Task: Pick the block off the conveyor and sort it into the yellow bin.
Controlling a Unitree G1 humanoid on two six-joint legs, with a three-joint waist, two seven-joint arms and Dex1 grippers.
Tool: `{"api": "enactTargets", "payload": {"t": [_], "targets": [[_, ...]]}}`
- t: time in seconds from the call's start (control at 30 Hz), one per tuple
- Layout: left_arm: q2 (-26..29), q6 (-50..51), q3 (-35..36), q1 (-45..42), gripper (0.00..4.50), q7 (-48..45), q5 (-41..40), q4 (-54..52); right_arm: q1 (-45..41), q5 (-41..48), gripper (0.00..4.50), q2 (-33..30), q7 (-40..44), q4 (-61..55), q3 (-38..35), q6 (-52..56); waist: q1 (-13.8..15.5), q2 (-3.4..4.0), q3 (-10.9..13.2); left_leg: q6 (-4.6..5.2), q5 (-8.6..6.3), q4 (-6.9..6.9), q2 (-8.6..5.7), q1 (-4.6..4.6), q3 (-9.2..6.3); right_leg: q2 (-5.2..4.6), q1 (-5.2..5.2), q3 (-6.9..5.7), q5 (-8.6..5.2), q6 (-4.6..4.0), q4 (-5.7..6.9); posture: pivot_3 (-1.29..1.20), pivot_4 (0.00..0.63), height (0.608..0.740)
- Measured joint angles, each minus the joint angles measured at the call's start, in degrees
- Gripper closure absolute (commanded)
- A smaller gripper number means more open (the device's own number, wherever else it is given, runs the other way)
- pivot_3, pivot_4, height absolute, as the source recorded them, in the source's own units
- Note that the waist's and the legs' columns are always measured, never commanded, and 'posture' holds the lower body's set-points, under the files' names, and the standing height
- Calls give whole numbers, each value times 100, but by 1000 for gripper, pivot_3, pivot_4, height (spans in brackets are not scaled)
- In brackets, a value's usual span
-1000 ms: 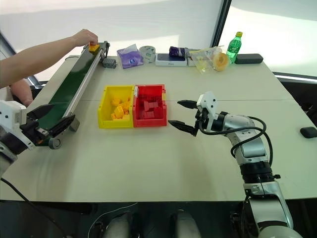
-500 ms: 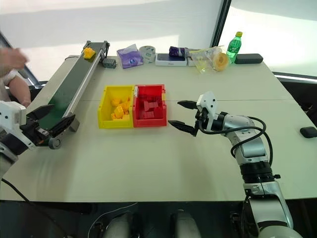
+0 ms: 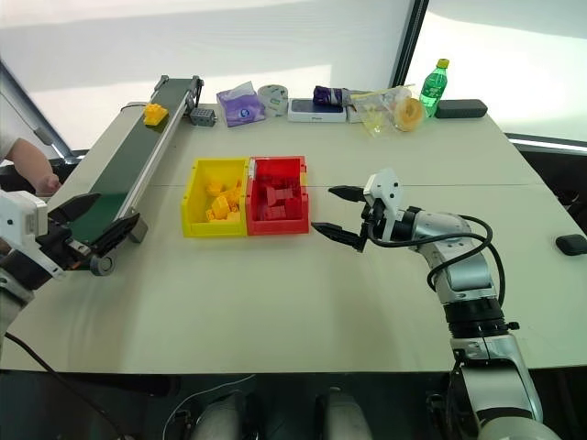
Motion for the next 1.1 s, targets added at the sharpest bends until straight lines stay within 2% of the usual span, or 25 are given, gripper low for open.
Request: {"api": "enactTargets", "payload": {"t": [0.17, 0.3, 0.63, 0.77, 1.1], "targets": [[-260, -35, 276, 303, 122, 264, -2, -9, -6, 1, 0, 11, -14, -136, 3, 76, -11, 0, 0, 0, 0, -1, 1, 0, 0, 0, -1, 1, 0, 0, 0, 0, 150, 740], [-819, -166, 852, 792, 122, 728, -18, -87, -4, 2, 0, 5, -20, -177, -5, 123, -18, 0, 0, 0, 0, -1, 2, 0, 0, 0, -2, 1, 0, 0, 0, 0, 150, 740], [-1766, -868, 1526, 1764, 122, 1189, -59, -355, -7, -1, 0, 50, 51, -83, -2, 47, -6, -2, -1, 17, -10, 4, 0, 1, -1, -4, 3, 0, 0, -1, -1, 0, 150, 740], [-1812, -900, 1526, 1835, 122, 1209, -82, -351, -7, -8, 0, 75, 134, 60, 3, -108, 17, -3, -2, 28, -16, 7, -1, 1, -3, -3, 5, -1, 0, -1, -1, 0, 150, 740], [-1475, -895, 1510, 1620, 122, 1167, -191, -125, -7, -15, 0, 108, 159, 160, 6, -228, -9, -3, -3, 21, -12, 4, 1, 1, -2, -2, 3, 0, -1, -2, -1, 0, 150, 740]]}}
